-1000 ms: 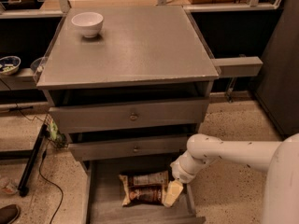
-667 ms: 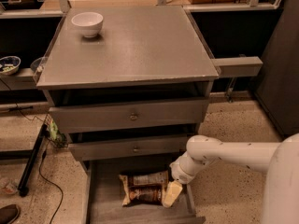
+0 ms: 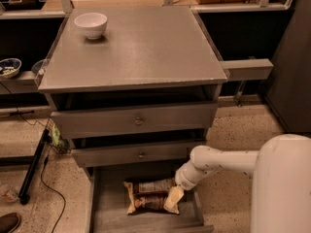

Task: Pick brown chip bag from bottom drawer and place on counter

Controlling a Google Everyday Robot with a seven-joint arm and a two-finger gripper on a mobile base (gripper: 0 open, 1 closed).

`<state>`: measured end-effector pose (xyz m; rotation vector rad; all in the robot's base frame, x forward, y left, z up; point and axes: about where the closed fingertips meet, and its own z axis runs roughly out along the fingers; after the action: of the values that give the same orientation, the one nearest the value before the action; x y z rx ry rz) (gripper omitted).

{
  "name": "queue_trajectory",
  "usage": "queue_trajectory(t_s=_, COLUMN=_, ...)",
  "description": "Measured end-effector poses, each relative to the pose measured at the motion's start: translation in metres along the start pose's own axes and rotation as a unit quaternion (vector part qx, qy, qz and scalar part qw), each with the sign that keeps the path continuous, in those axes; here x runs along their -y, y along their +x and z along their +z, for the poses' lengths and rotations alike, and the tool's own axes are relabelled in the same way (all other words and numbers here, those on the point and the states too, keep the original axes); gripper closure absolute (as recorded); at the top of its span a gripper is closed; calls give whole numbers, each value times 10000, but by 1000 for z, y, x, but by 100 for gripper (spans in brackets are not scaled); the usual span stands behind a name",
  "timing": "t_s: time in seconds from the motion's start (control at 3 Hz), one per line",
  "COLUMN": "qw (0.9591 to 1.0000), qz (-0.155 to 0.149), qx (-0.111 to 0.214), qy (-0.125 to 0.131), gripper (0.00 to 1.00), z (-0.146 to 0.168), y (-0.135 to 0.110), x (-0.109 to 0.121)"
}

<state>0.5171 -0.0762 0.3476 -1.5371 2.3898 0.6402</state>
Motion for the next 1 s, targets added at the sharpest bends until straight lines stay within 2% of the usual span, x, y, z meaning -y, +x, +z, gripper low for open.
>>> queue_trajectory(t_s=0.33, qw=10000, qz=0, qx=0, qy=0, gripper=0, z=0, y=0, x=0)
queue_trajectory(t_s=0.67, qw=10000, qz=51, qx=28, qy=-26, gripper=0, z=16, y=0, x=5)
queue_trajectory(t_s=1.0, qw=9997, qz=48, qx=191, qy=-107, gripper=0, z=45, y=-18, x=21)
